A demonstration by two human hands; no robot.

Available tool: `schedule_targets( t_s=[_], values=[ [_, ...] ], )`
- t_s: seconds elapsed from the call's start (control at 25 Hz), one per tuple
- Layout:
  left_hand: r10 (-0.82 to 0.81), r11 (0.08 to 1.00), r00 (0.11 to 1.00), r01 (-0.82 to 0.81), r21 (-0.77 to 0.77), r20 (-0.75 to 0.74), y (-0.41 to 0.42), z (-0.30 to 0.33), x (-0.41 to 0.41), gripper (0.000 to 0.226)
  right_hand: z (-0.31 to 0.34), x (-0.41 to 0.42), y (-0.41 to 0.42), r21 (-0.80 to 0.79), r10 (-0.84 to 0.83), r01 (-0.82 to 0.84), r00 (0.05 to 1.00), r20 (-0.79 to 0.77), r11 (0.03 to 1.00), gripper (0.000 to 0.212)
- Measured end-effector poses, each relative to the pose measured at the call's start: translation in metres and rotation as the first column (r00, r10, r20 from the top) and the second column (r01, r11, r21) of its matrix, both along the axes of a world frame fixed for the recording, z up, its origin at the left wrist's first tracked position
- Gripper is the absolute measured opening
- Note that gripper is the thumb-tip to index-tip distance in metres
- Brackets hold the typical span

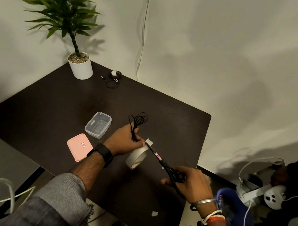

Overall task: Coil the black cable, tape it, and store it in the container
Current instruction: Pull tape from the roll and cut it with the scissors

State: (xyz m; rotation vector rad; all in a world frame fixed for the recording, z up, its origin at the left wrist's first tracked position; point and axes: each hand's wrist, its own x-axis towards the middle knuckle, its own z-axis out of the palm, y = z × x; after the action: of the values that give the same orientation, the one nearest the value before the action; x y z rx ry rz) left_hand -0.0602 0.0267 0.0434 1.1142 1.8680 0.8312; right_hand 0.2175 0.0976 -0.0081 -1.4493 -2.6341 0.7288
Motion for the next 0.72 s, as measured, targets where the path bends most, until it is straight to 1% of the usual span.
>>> schedule_targets(
  t_s=[0.08,0.2,0.32,0.44,0.52,0.56,0.64,0.72],
  values=[
    [-0.013,1.0,1.0,0.013,0.02,-0.025,0.001,-0.001,0.0,0.031,0.0,0.0,0.0,0.022,-0.015,0.015,1.0,-0.012,1.0,0.078],
    [-0.012,0.999,1.0,0.012,0.031,-0.015,0.004,-0.003,0.004,0.032,0.004,-0.001,0.001,0.041,-0.003,0.004,1.0,-0.026,0.999,0.078],
    [-0.004,1.0,1.0,0.005,0.027,-0.028,0.006,-0.008,0.005,0.03,0.007,-0.002,0.004,0.094,-0.018,0.021,0.999,-0.033,0.995,0.074],
    [0.047,0.998,0.986,-0.039,0.053,-0.161,0.005,-0.017,0.002,0.026,0.005,-0.001,0.006,0.137,-0.034,0.037,0.999,-0.019,0.99,0.072],
    [0.065,0.993,0.967,-0.039,0.109,-0.247,0.009,-0.024,0.002,0.024,0.001,0.001,0.006,0.118,-0.052,0.052,0.999,-0.002,0.992,0.075],
    [0.061,0.992,0.96,-0.027,0.127,-0.274,0.011,-0.027,0.003,0.025,-0.001,0.002,0.006,0.108,-0.062,0.061,0.998,0.006,0.992,0.078],
    [0.034,0.993,0.947,0.004,0.12,-0.319,0.019,-0.032,0.008,0.034,-0.003,0.004,0.006,0.107,-0.074,0.071,0.997,0.024,0.992,0.083],
    [0.016,0.994,0.94,0.022,0.108,-0.34,0.025,-0.041,0.014,0.031,-0.003,0.005,0.005,0.137,-0.075,0.072,0.997,0.022,0.988,0.083]
  ],
)
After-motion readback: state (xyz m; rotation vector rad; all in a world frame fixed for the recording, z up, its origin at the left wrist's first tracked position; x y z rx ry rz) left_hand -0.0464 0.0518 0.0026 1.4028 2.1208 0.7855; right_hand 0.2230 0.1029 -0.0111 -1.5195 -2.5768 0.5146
